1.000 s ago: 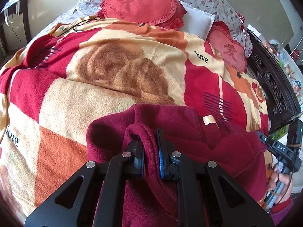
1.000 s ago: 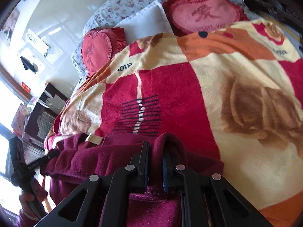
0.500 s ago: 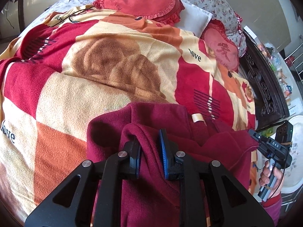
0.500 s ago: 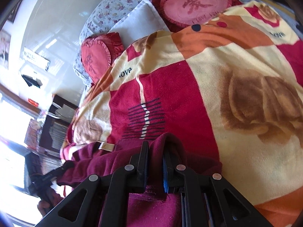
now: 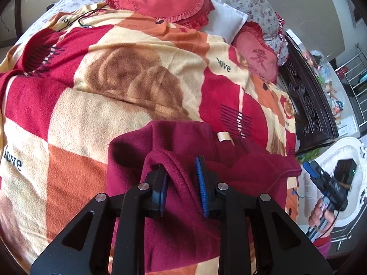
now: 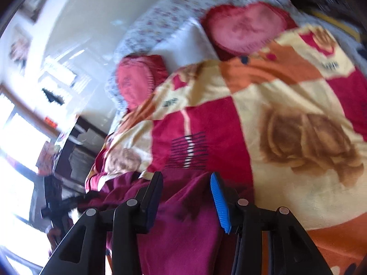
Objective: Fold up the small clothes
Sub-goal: 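Open both grippers and release the folded sweatshirt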
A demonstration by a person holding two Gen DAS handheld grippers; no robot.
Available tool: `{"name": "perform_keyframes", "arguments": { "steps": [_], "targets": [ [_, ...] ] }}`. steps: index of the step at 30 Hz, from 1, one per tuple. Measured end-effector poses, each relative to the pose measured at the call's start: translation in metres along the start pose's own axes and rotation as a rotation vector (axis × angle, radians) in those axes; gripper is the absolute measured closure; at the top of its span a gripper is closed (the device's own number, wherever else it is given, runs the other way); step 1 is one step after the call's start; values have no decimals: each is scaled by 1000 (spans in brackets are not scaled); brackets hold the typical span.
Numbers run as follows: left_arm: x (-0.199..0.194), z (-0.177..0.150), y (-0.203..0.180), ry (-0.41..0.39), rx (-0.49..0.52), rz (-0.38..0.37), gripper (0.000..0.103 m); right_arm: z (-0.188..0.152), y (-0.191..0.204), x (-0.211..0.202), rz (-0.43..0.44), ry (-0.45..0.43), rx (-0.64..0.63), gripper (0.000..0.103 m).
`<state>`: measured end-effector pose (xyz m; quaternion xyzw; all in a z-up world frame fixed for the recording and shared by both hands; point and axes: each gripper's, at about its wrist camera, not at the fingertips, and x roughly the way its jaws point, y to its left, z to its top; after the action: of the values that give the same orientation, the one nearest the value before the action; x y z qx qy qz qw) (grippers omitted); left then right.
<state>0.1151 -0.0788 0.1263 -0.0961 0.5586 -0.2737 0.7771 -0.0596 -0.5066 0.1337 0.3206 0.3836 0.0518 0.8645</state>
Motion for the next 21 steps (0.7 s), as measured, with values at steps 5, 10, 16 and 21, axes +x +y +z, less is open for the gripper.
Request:
{"name": "perform_keyframes", "arguments": {
  "steps": [5, 10, 16, 21],
  "targets": [
    [-8, -7, -2, 2, 31, 5, 76, -40, 32, -12, 73, 14, -177, 62],
    [-32, -6, 16, -123, -48, 3, 32, -74, 46, 21, -10, 154, -320, 62],
    [-51, -10, 16, -174, -46, -4, 32, -60, 47, 54, -62, 119, -291, 62],
    [-35, -19, -6, -139, 45, 27, 32, -28, 42, 69, -74, 62, -192, 62]
  ]
}}
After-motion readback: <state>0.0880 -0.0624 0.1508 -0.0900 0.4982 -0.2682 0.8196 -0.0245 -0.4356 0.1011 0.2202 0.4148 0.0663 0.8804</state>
